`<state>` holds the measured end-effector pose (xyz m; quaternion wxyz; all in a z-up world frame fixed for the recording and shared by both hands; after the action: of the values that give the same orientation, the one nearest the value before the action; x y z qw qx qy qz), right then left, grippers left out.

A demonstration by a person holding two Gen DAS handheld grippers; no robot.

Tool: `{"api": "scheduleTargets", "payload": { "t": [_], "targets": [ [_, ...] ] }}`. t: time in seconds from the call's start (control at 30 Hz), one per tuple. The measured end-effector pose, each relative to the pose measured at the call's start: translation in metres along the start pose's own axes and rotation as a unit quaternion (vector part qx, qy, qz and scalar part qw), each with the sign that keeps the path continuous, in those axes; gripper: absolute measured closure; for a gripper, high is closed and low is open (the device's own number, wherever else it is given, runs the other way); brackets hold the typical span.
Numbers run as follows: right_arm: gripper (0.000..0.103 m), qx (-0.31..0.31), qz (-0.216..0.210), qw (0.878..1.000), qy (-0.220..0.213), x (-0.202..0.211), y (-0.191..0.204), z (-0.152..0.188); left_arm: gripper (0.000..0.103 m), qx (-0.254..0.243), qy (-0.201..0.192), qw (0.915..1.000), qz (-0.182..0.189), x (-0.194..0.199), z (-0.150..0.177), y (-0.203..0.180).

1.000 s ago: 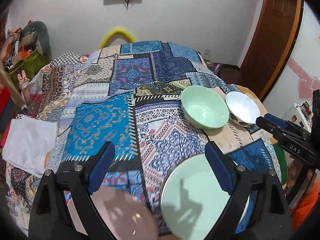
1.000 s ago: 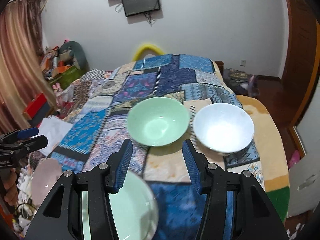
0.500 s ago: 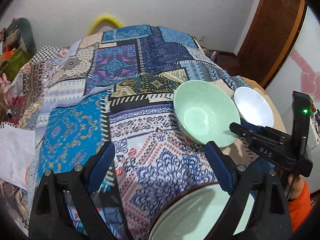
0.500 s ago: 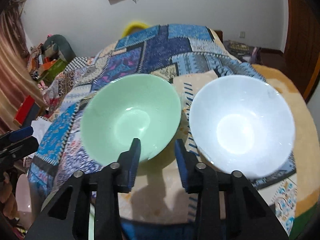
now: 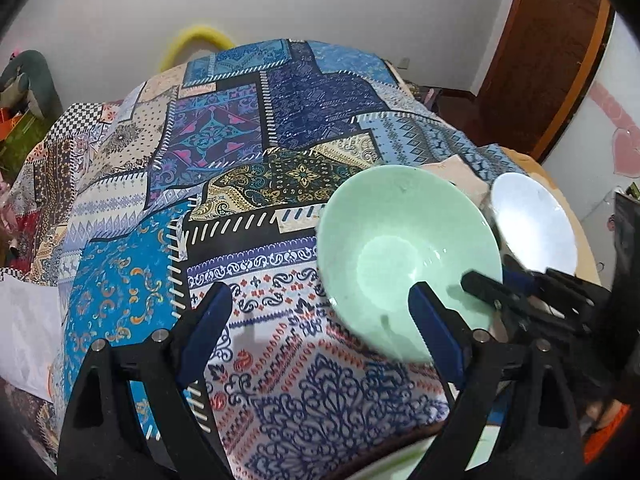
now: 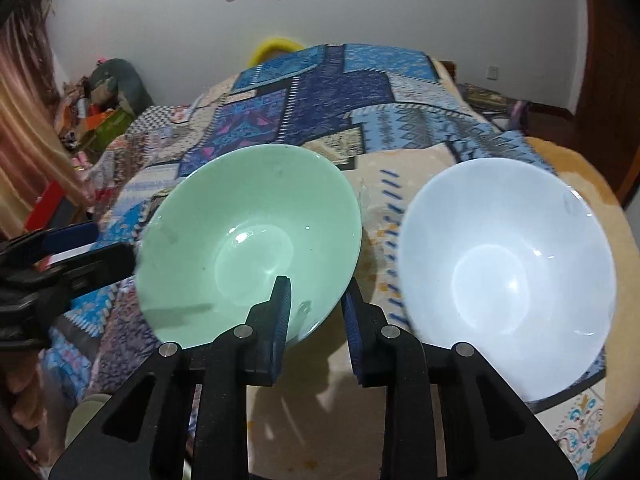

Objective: Organize plates and bowls
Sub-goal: 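Grip the mint-green bowl rim with the left tool while the right tool grips it too, then lift the mint-green bowl with both tools and carry it over the pink bowl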

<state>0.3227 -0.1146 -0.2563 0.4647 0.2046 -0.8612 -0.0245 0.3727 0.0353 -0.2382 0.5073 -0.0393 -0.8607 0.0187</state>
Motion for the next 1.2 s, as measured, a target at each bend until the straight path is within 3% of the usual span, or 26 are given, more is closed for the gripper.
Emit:
{"api": "scheduleTargets", "payload": {
  "t": [0.07, 0.17, 0.23, 0.3, 0.43, 0.63, 0.73, 1.2],
  "targets": [
    [0.08, 0.012, -0.007, 1.0, 0.006, -0.002, 0.004, 0.001, 0.026, -0.001, 0.012, 0.9999, -0.001, -0.009, -0.002, 0.001],
    [0.08, 0.022, -0.013, 1.0, 0.012, -0.004, 0.011, -0.002, 0.049, 0.003, 0.039, 0.9992, -0.003, -0.025, -0.004, 0.004],
    [0.08, 0.02, -0.025, 0.999, 0.019, -0.006, 0.012, -0.004, 0.072, 0.011, 0.053, 0.9985, -0.003, -0.034, -0.004, 0.007],
    [0.08, 0.026, -0.02, 0.999, 0.024, -0.008, 0.013, -0.005, 0.08, 0.011, 0.06, 0.9981, -0.003, -0.041, -0.003, 0.009],
    [0.079, 0.014, -0.018, 0.999, 0.024, -0.01, 0.01, -0.009, 0.084, 0.016, 0.059, 0.998, 0.014, -0.041, -0.001, 0.012],
    [0.079, 0.0, -0.011, 0.999, 0.034, -0.023, 0.009, -0.017, 0.086, 0.0, 0.056, 0.9984, -0.001, -0.042, -0.001, 0.007],
    [0.084, -0.002, -0.021, 0.999, 0.042, -0.03, 0.011, -0.016, 0.09, -0.004, 0.052, 0.9986, -0.006, -0.041, -0.001, 0.003],
    [0.085, 0.008, -0.017, 1.0, 0.022, -0.004, 0.022, -0.006, 0.09, -0.004, 0.037, 0.9993, -0.01, -0.009, 0.011, -0.001]
  ]
}}
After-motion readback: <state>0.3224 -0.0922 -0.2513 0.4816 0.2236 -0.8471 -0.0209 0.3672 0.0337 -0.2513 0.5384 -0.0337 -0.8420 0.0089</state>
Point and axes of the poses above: each gripper's, at about its wrist camera, not at the fingertips, and x roughly against the way its jaws point, y to its left, z to its underside, the point moved 3 cm from there along -x, roughly the way its jaws point, and after that the axes turned 5 degrees about y, right-handed, at the moved point
